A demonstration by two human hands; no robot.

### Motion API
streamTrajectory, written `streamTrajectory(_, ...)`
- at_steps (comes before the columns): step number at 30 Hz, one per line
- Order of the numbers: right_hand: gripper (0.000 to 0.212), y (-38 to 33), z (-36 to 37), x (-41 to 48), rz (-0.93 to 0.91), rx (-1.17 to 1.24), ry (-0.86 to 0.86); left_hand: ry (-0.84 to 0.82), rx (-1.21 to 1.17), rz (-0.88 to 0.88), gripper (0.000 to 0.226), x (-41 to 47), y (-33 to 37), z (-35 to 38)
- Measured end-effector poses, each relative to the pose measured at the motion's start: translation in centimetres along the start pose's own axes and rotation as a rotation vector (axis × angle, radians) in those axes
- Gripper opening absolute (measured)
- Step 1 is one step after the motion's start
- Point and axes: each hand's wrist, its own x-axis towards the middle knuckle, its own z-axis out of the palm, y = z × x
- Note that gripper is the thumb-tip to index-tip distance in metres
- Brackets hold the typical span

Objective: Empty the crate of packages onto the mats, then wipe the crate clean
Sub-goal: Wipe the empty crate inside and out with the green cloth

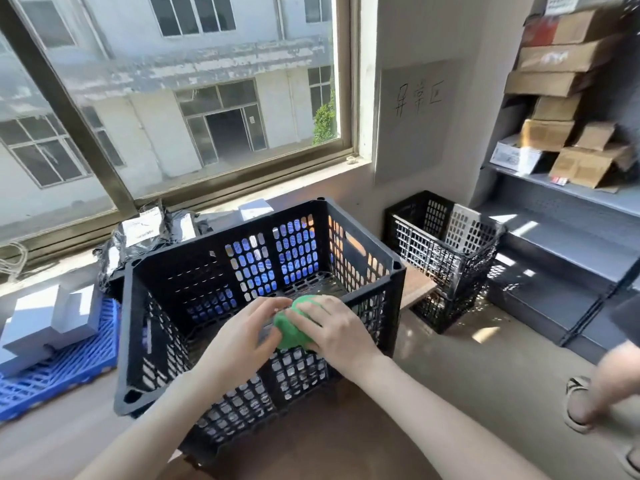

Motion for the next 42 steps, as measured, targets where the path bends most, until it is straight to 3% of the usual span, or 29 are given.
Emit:
streamTrajectory(3, 0.043, 3.5, -1.2, -1.2, -0.038, -0.014, 0.01, 0.02, 0.024, -0.042, 0.042, -0.2, 1.9, 1.6)
streamTrajectory(6, 0.055, 8.5, -3.0, -2.9, 0.041, -0.062, 0.0, -0.001, 0.068, -0.101, 0.045, 0.0, 4.0, 3.2)
streamTrajectory(9, 0.068, 13.0, -5.3, -4.5, 0.142, -0.049, -0.087, -0.024, 0.168, -0.154, 0.053, 0.7, 5.6, 4.7)
streamTrajectory(13, 0.078, 16.7, -7.4, -5.1, 0.137, -0.047, -0.19, -0.095, 0.359, -0.212, 0.07, 1.3, 7.0, 6.7)
streamTrajectory(19, 0.078, 14.4, -6.4, -5.7, 0.246, 0.046, -0.136, -0.092, 0.413, -0.307, 0.084, 1.5, 8.2, 7.7)
streamTrajectory(24, 0.074, 11.7, -6.0, -5.5, 0.15, 0.066, -0.109, -0.069, 0.386, -0.336, 0.082, 1.8, 8.7, 7.9)
streamTrajectory(28, 0.073, 10.4, -5.7, -5.7, -0.008, 0.081, -0.14, -0.073, 0.344, -0.318, 0.067, 1.6, 8.7, 7.5)
streamTrajectory(31, 0.079, 11.2, -6.0, -6.3, -0.012, 0.061, -0.138, -0.09, 0.287, -0.282, 0.065, 0.8, 8.4, 6.3)
streamTrajectory(37, 0.085, 13.4, -7.2, -6.6, 0.164, 0.055, -0.119, 0.123, 0.355, -0.39, 0.067, -3.3, 4.7, 4.2)
streamTrajectory(42, 0.082, 9.3, -5.9, -4.6, 0.059, 0.094, -0.139, 0.387, 0.36, -0.635, 0.062, -6.7, 1.3, 2.3)
